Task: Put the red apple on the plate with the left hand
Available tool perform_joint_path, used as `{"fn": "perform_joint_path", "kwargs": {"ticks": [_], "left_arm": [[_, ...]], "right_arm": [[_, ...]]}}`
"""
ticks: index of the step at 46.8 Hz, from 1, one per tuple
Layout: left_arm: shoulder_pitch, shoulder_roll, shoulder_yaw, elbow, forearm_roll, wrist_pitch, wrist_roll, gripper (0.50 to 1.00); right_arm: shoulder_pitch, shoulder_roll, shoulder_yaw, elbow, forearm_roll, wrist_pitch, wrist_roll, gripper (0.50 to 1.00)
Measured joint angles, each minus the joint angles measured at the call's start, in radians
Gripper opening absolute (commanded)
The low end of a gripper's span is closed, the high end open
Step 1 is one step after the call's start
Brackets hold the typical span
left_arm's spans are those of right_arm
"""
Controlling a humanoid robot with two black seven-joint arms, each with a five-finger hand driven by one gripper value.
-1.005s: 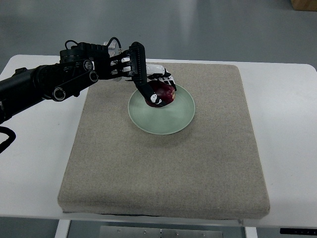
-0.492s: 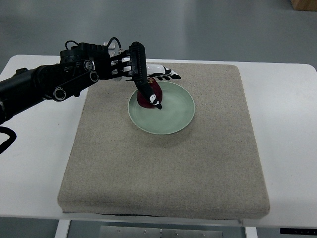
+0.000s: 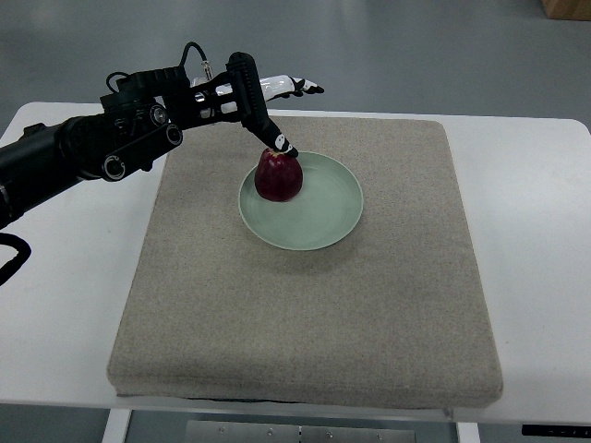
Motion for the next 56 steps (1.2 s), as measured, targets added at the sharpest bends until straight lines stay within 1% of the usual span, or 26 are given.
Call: {"fn": "perform_joint_path", "kwargs": {"ticks": [2,5,16,23,28,32,39,47,51,56], "left_arm": [[0.000,0.000,0.000,0.014,-0.001,0.023,0.000,0.969],[-0.001,-0.001,0.000,0.034,-0.008,0.033,0.000,0.969],[-0.003,-0.001,-0.006,0.118,-0.090,0.037,0.000,0.969],[-0.003,-0.001,-0.007,0.166,-0.201,0.038,0.000,0.969],[-0.008,-0.001,-0.011,0.187,-0.344,0.040,0.000,0.969],[-0.009,-0.001,-0.015,0.201,-0.515,0.048,0.000,0.969],[-0.010,-0.002,-0.023,0.208,-0.821,0.109,0.001,0.969],[-0.012,-0.024,-0.051,0.216,-1.067,0.185,0.002,0.966],[-0.012,-0.053,-0.074,0.264,-1.142,0.207,0.003,0.966],[-0.010,-0.100,-0.128,0.363,-1.210,0.207,0.005,0.966]], "right_arm": [[0.000,0.000,0.000,0.000,0.000,0.000,0.000,0.932],[0.000,0.000,0.000,0.000,0.000,0.000,0.000,0.930],[0.000,0.000,0.000,0.000,0.000,0.000,0.000,0.930],[0.000,0.000,0.000,0.000,0.000,0.000,0.000,0.932],[0.000,0.000,0.000,0.000,0.000,0.000,0.000,0.932],[0.000,0.000,0.000,0.000,0.000,0.000,0.000,0.932],[0.000,0.000,0.000,0.000,0.000,-0.001,0.000,0.930],[0.000,0.000,0.000,0.000,0.000,0.000,0.000,0.932],[0.000,0.000,0.000,0.000,0.000,0.000,0.000,0.932],[0.000,0.000,0.000,0.000,0.000,0.000,0.000,0.930]]}}
